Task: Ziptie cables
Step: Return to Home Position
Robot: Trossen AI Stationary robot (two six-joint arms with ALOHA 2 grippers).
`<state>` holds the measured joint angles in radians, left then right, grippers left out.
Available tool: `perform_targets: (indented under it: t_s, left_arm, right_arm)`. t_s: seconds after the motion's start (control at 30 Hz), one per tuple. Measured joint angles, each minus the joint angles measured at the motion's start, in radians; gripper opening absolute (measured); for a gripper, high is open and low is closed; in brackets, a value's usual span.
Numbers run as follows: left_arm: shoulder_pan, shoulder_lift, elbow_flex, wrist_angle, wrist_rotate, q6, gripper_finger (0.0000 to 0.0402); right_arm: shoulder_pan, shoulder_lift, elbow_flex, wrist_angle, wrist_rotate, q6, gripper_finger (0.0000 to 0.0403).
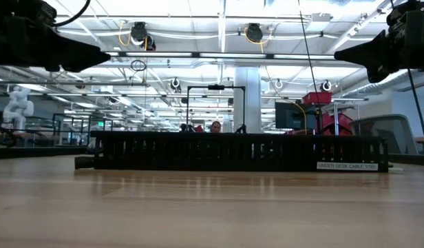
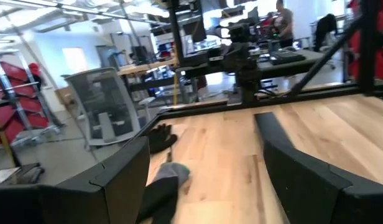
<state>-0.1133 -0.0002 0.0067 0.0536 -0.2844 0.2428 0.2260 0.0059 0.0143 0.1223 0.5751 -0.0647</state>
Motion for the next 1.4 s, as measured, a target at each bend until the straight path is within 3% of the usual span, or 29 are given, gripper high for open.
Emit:
perform_targets:
  t_s: [0.37,0.53,0.87,1.13,1.23,1.4]
  left_arm:
    - [0.040,0.007,0.003,-0.013,0.002,0.000,0.0306]
    - [0.041,0.151,0.004,-0.014,0.011,0.001,0.0306]
    - [0.041,0.177,0.006,-0.018,0.018,0.001,0.0306]
    - [0.041,0.176,0.006,-0.018,0.018,0.000,0.0306]
    - [0.041,0.176,0.006,-0.018,0.019,0.000,0.0306]
    - [0.041,0.177,0.006,-0.018,0.019,0.000,0.0306]
  right_arm:
    - [0.000,0.000,0.000,0.000,0.000,0.000,0.0000]
    - [0.000,0.000,0.000,-0.001,0.000,0.000,0.0000]
    - [-0.020,0.000,0.000,-0.057,-0.010,0.060,0.0000]
    - [-0.035,-0.003,0.001,-0.086,-0.422,0.163,0.0000]
    - [-0.035,-0.003,0.001,-0.092,-0.474,0.219,0.0000]
    - [-0.035,-0.003,0.001,-0.091,-0.473,0.212,0.0000]
